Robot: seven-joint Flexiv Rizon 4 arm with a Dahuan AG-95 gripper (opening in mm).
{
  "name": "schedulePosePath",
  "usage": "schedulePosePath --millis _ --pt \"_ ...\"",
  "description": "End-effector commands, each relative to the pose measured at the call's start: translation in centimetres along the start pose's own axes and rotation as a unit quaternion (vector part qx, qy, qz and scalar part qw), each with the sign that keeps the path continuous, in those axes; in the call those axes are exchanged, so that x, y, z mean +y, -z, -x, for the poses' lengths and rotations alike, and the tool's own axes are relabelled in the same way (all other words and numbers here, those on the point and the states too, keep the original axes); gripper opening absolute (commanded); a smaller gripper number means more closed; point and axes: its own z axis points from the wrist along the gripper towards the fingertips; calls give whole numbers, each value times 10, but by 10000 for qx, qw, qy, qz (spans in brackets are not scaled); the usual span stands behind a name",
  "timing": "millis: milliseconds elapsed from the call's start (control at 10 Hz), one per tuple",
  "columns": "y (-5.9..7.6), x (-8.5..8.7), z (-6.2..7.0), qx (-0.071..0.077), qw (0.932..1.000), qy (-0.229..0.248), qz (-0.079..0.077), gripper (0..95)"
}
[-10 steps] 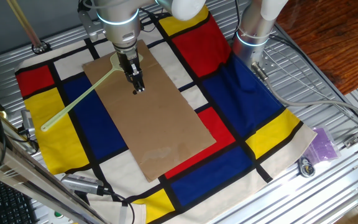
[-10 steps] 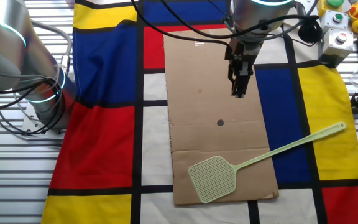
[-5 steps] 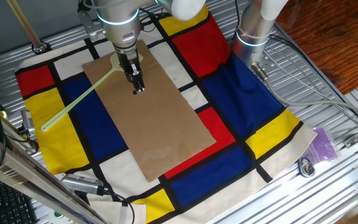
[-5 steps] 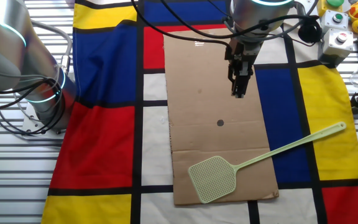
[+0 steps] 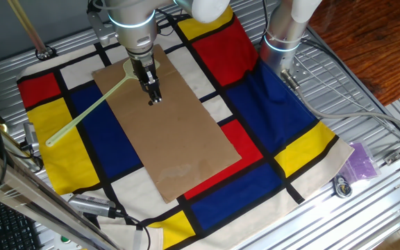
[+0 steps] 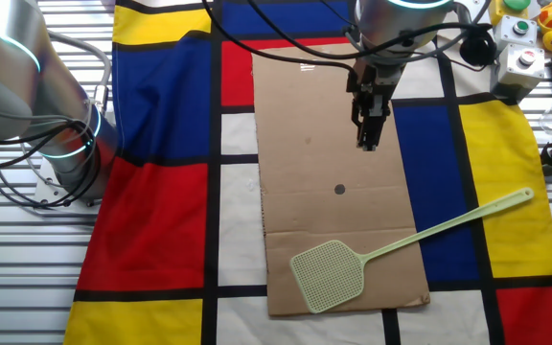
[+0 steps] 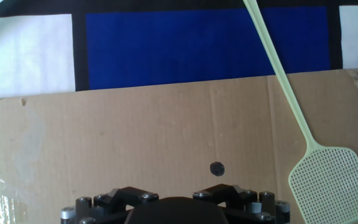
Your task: Swat with a flyswatter
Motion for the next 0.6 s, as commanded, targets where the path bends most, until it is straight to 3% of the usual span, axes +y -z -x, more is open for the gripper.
schedulePosePath --millis 100,600 --pt "0 0 0 43 9928 1144 348 0" --pt "0 0 0 66 9925 1184 282 0"
